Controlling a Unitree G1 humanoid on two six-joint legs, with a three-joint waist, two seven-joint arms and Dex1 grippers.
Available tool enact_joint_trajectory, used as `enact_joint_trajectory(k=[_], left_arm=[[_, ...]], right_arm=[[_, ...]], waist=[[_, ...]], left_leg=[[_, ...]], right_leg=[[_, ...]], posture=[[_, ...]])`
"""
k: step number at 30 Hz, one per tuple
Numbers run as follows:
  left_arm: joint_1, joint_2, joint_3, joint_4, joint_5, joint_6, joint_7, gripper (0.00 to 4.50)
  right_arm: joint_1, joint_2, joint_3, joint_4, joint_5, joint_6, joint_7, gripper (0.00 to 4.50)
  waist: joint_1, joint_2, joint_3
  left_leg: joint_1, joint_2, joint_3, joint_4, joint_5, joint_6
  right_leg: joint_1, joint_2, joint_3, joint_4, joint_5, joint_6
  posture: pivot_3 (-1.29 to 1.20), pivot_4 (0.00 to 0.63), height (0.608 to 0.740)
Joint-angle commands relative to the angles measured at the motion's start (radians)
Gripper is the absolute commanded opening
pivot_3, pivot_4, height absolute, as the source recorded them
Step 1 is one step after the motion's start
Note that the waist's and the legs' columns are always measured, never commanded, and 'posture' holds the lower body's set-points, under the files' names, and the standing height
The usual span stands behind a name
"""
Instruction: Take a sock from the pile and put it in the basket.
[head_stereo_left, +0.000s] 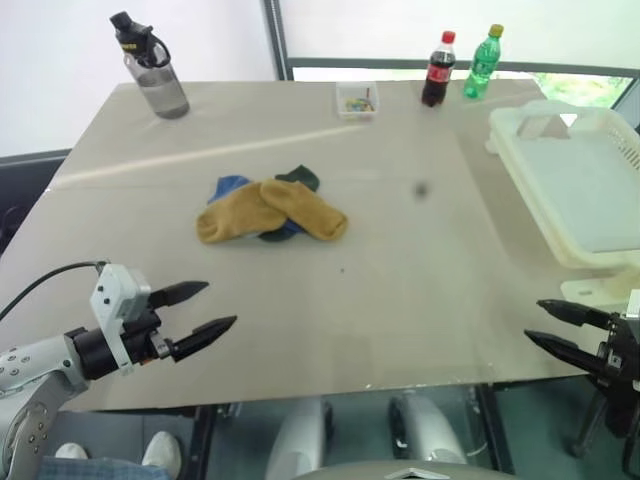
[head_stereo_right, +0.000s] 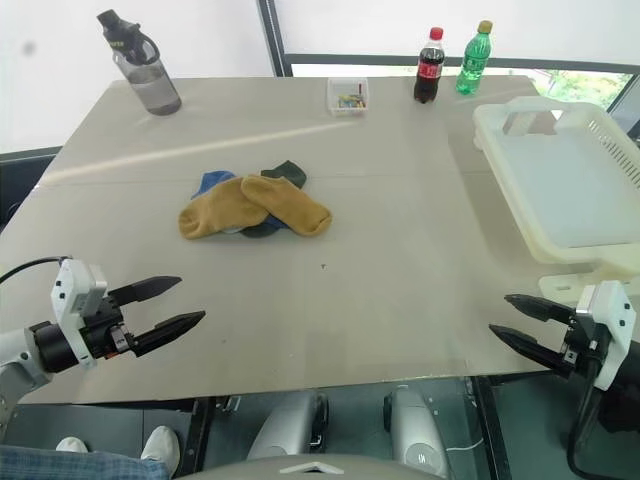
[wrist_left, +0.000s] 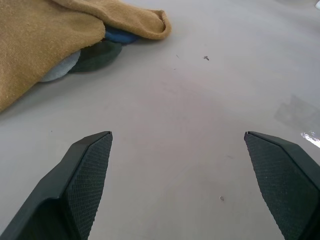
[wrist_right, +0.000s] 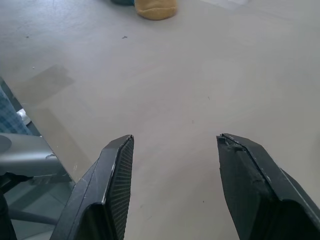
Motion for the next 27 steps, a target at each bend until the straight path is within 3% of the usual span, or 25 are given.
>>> enact_joint_trajectory(k=[1,27], left_arm=[[-0.002,-0.003,0.032,-0.017,-0.008,-0.012,0.009,4.50],[-0.037,-0.025,0.008,-0.037,-0.028,-0.008,0.045,4.50]], right_arm=[[-0.016,0.002,-0.020,-0.001,0.015,-0.020,0.001,2.68],[-0.084,-0.007,0.014,0.014,0.021,-0.010,-0.009,2.68]], waist=[[0.000,0.000,0.000],[0.000,0.000,0.000]], left_leg=[[0.000,0.000,0.000,0.000,0.000,0.000],[0.001,0.000,0.007,0.000,0.000,0.000]], right_leg=[[0.000,0.000,0.000,0.000,0.000,0.000],[0.000,0.000,0.001,0.001,0.000,0.000]], posture=[[0.00,0.150,0.740],[0.00,0.150,0.740]])
